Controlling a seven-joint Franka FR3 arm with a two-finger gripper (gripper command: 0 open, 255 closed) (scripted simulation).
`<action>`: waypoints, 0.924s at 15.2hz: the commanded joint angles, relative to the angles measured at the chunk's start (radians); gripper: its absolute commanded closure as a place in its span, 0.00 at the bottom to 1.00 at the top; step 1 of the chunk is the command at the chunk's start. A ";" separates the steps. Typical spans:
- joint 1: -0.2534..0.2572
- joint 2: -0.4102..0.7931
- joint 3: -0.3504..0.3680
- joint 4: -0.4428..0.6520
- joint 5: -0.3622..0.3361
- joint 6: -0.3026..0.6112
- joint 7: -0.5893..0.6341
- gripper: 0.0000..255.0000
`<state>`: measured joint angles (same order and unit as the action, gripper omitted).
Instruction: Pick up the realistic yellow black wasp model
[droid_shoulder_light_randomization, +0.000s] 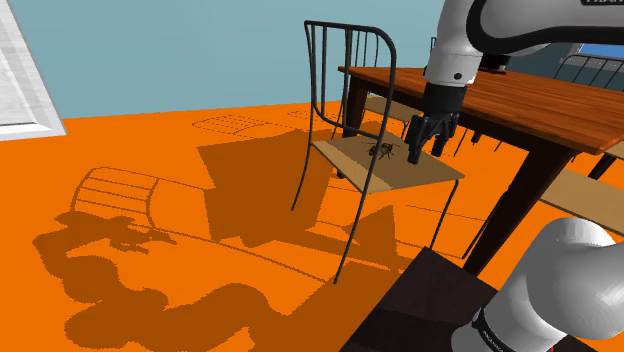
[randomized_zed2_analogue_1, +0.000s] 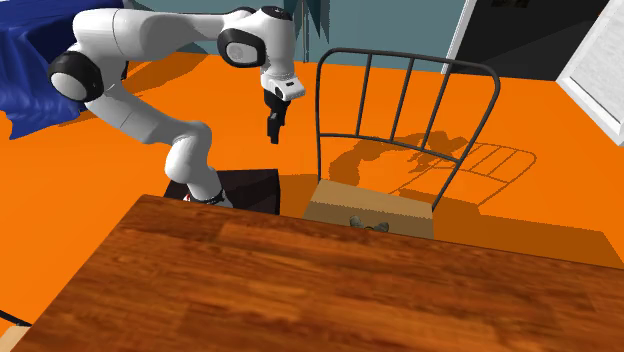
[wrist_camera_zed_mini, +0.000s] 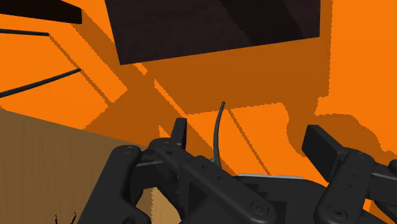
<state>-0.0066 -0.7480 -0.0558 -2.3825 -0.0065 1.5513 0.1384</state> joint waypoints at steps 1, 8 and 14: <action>0.000 0.000 0.000 0.000 0.000 0.000 0.000 0.00; -0.003 0.186 -0.164 0.080 -0.064 0.103 -0.254 0.00; 0.010 0.397 -0.288 0.210 -0.057 0.173 -0.477 0.00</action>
<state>0.0025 -0.3904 -0.3206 -2.1953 -0.0662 1.7104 -0.2933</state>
